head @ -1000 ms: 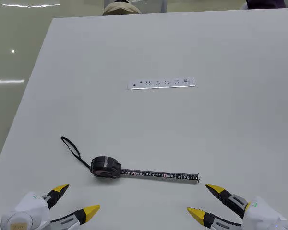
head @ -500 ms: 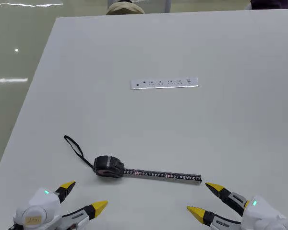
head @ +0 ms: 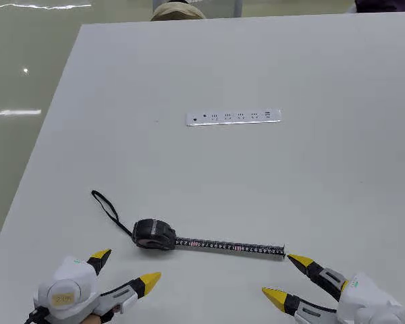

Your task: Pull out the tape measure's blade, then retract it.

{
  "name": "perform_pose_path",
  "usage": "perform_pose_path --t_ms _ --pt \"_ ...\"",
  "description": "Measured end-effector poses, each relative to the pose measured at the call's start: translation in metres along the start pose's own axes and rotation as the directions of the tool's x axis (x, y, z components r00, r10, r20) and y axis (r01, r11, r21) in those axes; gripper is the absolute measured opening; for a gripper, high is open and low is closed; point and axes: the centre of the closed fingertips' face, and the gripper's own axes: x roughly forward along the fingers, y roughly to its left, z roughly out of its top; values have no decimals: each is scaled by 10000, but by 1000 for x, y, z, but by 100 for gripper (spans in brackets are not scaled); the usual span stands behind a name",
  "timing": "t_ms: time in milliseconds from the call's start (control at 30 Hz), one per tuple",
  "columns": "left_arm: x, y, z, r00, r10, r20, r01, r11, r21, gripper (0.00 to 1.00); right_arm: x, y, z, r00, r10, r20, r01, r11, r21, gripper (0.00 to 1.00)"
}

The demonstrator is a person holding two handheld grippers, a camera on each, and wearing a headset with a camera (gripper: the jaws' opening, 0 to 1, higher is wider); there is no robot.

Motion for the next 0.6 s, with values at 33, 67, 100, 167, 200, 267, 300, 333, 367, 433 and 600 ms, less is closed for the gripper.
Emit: perform_pose_path --t_ms 33,67,100,167,200,267,300,333,367,433,600 --pt "1 -2 0 10000 33 -35 -33 10000 12 74 0 -1 0 10000 4 -2 -4 10000 -15 52" --pt "2 -2 0 10000 63 -65 -63 10000 26 74 0 0 0 10000 8 1 -8 10000 -15 52" --pt "3 -3 0 9999 79 -99 -79 10000 48 74 1 0 0 10000 11 -2 -11 10000 -17 52" --pt "4 -3 -1 9999 79 -109 -78 10000 33 74 2 -1 0 10000 39 -29 -39 10000 -65 52" --pt "5 -4 -2 9999 88 -132 -88 10000 47 74 2 -1 0 10000 55 -48 -55 9999 -110 52" --pt "7 -3 -3 9997 166 -163 -165 9998 69 74 4 -1 1 9999 85 -63 -86 9998 -183 52" --pt "7 -3 -2 9997 180 -174 -179 9998 69 74 4 -2 1 9999 85 -65 -86 9998 -195 52" --pt "7 -3 -3 9996 215 -186 -213 9997 75 74 4 -2 1 9999 82 -66 -83 9998 -204 52" --pt "8 -2 -3 9994 280 -218 -278 9996 91 74 5 -3 2 9999 89 -56 -90 9997 -211 52" --pt "9 -2 -2 9993 315 -189 -314 9995 23 74 6 -4 2 9999 105 -68 -107 9997 -241 52" --pt "14 -3 0 9991 376 -182 -377 9993 -18 74 9 -6 3 9998 160 -88 -162 9995 -287 52"
